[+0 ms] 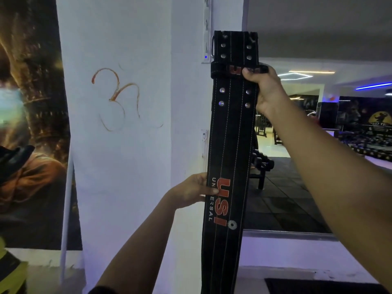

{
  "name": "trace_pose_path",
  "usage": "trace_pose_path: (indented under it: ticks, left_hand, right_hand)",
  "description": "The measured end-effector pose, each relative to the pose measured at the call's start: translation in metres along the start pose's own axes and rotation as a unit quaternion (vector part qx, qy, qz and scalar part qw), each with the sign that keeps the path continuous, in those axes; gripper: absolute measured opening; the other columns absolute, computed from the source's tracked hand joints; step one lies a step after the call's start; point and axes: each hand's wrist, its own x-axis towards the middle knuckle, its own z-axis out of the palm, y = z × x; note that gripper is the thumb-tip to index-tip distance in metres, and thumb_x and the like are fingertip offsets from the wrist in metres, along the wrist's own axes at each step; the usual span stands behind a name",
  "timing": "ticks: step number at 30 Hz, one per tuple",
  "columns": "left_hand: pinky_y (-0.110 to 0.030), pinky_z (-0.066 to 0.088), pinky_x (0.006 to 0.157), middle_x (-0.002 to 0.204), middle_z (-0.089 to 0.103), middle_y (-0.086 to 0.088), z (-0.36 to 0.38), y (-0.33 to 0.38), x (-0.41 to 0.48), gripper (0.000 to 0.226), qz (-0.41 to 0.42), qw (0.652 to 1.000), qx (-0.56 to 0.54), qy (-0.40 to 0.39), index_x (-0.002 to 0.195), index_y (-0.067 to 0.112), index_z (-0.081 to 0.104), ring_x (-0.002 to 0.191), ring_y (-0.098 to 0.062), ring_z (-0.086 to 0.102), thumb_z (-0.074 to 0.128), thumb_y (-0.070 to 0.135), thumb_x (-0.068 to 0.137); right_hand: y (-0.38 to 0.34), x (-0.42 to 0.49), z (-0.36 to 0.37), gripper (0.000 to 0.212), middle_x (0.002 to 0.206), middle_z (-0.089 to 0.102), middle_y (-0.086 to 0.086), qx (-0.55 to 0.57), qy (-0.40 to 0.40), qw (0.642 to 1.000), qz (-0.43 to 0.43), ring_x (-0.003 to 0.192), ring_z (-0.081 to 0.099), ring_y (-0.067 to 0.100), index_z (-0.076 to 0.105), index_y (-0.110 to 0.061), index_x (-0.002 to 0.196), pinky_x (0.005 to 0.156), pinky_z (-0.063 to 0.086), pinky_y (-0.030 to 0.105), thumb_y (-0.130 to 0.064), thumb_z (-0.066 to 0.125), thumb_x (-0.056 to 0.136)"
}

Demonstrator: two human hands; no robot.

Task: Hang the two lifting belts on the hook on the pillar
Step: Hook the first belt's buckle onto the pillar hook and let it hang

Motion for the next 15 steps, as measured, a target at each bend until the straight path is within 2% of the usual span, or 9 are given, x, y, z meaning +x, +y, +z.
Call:
trace_pose_path:
  ticks: [4, 8, 10, 12, 13, 15]
  left_hand:
    - [-0.048, 0.047, 0.099, 0.104, 0.067, -0.003, 0.002, 0.006, -0.001, 0.025, -0.006, 1.000, 0.008, -0.002, 0.106, 0.016, 0.061, 0.107, -0.027, 0.062, 0.058, 0.002, 0.086]
    - [-0.038, 0.053, 0.087, 0.098, 0.069, 0.000, 0.006, 0.018, 0.003, 0.018, 0.006, 0.999, -0.020, 0.025, 0.103, 0.018, 0.061, 0.095, -0.019, 0.066, 0.057, 0.010, 0.088]
    - [-0.040, 0.054, 0.086, 0.095, 0.069, 0.001, 0.008, 0.015, 0.006, 0.017, 0.022, 0.998, -0.011, 0.051, 0.102, 0.020, 0.062, 0.094, -0.019, 0.067, 0.058, 0.011, 0.088]
    - [-0.040, 0.054, 0.085, 0.092, 0.069, 0.003, 0.011, 0.014, 0.009, 0.016, 0.040, 0.996, -0.006, 0.080, 0.101, 0.021, 0.062, 0.091, -0.018, 0.067, 0.058, 0.012, 0.089]
    - [-0.039, 0.055, 0.083, 0.092, 0.070, 0.004, 0.012, 0.014, 0.011, 0.016, 0.044, 0.995, -0.003, 0.088, 0.101, 0.021, 0.062, 0.090, -0.017, 0.068, 0.057, 0.012, 0.089]
    - [-0.036, 0.055, 0.080, 0.092, 0.070, 0.003, 0.013, 0.018, 0.014, 0.016, 0.049, 0.995, 0.008, 0.092, 0.102, 0.020, 0.062, 0.089, -0.017, 0.068, 0.058, 0.013, 0.089]
  right_hand:
    - [0.007, -0.003, -0.001, 0.029, 0.102, 0.068, 0.005, 0.008, -0.004, 1.000, 0.001, 0.090, 0.058, 0.026, 0.057, -0.025, 0.097, 0.092, 0.039, 0.071, -0.013, 0.072, 0.076]
    - [0.017, -0.008, -0.003, 0.032, 0.103, 0.069, 0.006, 0.015, -0.004, 1.000, 0.006, 0.093, 0.062, 0.028, 0.060, -0.022, 0.102, 0.095, 0.043, 0.065, -0.013, 0.074, 0.074]
    - [0.018, -0.010, -0.006, 0.032, 0.104, 0.070, 0.007, 0.016, -0.012, 1.000, 0.006, 0.100, 0.066, 0.031, 0.062, -0.017, 0.106, 0.095, 0.047, 0.060, -0.012, 0.074, 0.076]
    - [0.019, -0.015, -0.010, 0.024, 0.104, 0.070, 0.006, 0.010, -0.035, 0.999, 0.005, 0.106, 0.066, 0.030, 0.064, -0.016, 0.102, 0.097, 0.049, 0.054, -0.017, 0.072, 0.080]
    - [0.022, -0.017, -0.013, 0.025, 0.107, 0.069, 0.005, -0.003, -0.046, 0.999, 0.010, 0.110, 0.064, 0.029, 0.065, -0.016, 0.104, 0.099, 0.049, 0.052, -0.023, 0.072, 0.081]
    - [0.033, -0.025, -0.019, 0.043, 0.119, 0.068, 0.003, -0.043, -0.063, 0.996, 0.038, 0.114, 0.062, 0.026, 0.062, -0.018, 0.119, 0.098, 0.050, 0.045, -0.036, 0.070, 0.081]
